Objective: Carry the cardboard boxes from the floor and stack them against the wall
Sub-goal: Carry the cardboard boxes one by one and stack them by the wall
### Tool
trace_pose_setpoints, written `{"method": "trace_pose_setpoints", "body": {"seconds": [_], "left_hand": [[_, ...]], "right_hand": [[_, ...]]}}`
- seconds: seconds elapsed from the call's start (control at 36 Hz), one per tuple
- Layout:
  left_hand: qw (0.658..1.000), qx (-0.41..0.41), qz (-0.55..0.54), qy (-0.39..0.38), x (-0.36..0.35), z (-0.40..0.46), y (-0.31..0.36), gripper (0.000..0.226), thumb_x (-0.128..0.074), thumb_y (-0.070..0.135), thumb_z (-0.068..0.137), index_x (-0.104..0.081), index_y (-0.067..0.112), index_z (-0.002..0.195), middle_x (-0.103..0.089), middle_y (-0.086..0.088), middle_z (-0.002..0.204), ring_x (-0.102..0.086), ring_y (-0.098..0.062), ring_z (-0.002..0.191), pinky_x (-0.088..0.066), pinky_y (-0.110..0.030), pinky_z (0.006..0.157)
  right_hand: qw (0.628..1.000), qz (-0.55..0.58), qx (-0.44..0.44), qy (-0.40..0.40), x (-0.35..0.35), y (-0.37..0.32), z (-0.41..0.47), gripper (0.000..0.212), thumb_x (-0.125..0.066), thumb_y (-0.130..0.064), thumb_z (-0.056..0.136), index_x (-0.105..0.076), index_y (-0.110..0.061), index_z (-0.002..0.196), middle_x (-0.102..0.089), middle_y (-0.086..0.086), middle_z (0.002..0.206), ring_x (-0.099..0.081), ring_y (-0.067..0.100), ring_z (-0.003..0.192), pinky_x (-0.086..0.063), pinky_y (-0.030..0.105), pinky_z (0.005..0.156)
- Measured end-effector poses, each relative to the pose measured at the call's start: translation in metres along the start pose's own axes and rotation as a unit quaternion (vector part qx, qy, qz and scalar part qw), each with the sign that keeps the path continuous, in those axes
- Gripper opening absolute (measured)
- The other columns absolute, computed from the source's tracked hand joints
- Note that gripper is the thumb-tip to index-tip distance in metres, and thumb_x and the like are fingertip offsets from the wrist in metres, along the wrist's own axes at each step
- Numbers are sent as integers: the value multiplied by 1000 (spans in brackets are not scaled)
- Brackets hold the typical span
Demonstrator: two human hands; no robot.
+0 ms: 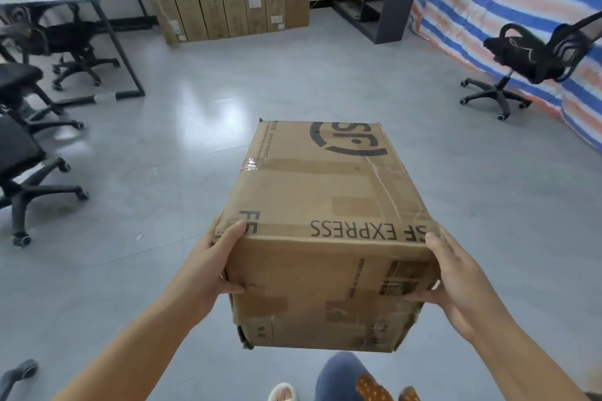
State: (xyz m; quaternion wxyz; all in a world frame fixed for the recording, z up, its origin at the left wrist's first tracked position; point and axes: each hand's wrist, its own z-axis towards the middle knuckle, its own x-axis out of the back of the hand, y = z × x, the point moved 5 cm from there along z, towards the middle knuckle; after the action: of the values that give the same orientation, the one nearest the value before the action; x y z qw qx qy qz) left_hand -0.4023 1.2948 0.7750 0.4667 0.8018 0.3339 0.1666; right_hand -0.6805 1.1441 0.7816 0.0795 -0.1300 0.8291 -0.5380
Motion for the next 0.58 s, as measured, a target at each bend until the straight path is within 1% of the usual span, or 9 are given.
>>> {"method": "trace_pose_setpoints", "body": {"seconds": [0.06, 0.11, 0.17, 0.25, 0.33, 0.39, 0.47, 0.53, 0.58], "left_hand": [[1000, 0, 2, 0, -9, 26, 13, 40, -57, 36, 91, -51, 37, 131, -53, 24, 113, -49, 1, 102, -57, -50, 68], [1000, 2, 5, 2, -20, 54, 26, 37, -57, 35, 91, -53, 37, 128, -53, 24, 114, -48, 1, 101, -56, -54, 71], [1000, 1, 7, 4, -35, 85, 40, 36, -58, 34, 91, -54, 37, 127, -53, 24, 113, -48, 1, 99, -56, -54, 73], [1000, -2, 6, -4, -63, 131, 64, 41, -58, 36, 91, -51, 40, 131, -53, 25, 115, -48, 1, 102, -57, -55, 72], [1000, -4, -1, -1, -95, 181, 89, 45, -59, 37, 90, -49, 36, 134, -51, 25, 115, -48, 0, 102, -56, -56, 72], [1000, -2, -10, 1, -118, 214, 109, 50, -60, 37, 89, -47, 34, 137, -50, 24, 117, -47, -1, 104, -57, -56, 71], [1000, -6, -25, 1, -155, 257, 138, 48, -59, 37, 89, -47, 34, 136, -51, 22, 120, -47, -1, 105, -57, -54, 70], [999, -9, -35, 1, -177, 284, 154, 46, -58, 36, 90, -49, 35, 135, -52, 20, 121, -48, -1, 104, -57, -52, 71], [999, -9, -47, 7, -196, 310, 170, 45, -59, 36, 89, -50, 35, 134, -53, 22, 118, -49, 0, 104, -57, -54, 74]], "right_hand": [[1000, -2, -2, -2, -4, -11, 28, 30, -38, -28, 102, -59, -37, 121, -72, -9, 96, -66, 16, 95, -58, 48, 67], [1000, -2, 0, -9, -6, -24, 58, 30, -38, -27, 102, -61, -36, 119, -73, -7, 97, -69, 13, 89, -58, 45, 63], [1000, 0, 3, -14, -7, -37, 93, 30, -38, -27, 102, -61, -36, 118, -73, -7, 98, -70, 12, 86, -57, 46, 61], [1000, -2, 4, -12, -6, -58, 149, 30, -38, -27, 102, -61, -36, 119, -73, -8, 95, -70, 10, 81, -57, 55, 67], [1000, -8, 9, -9, -1, -88, 207, 30, -38, -27, 102, -62, -36, 119, -73, -9, 93, -68, 13, 87, -54, 63, 72], [1000, -9, 13, -11, 3, -113, 247, 31, -38, -27, 102, -61, -36, 120, -73, -9, 92, -67, 13, 89, -55, 61, 70], [1000, -17, 18, -18, 11, -148, 305, 32, -36, -28, 103, -58, -37, 124, -73, -10, 92, -67, 14, 90, -58, 52, 67], [999, -26, 24, -20, 15, -170, 342, 32, -36, -29, 102, -57, -37, 125, -73, -9, 95, -68, 12, 88, -58, 51, 68], [999, -34, 30, -23, 17, -189, 375, 33, -36, -29, 102, -57, -38, 125, -72, -9, 97, -69, 8, 84, -58, 52, 71]]}}
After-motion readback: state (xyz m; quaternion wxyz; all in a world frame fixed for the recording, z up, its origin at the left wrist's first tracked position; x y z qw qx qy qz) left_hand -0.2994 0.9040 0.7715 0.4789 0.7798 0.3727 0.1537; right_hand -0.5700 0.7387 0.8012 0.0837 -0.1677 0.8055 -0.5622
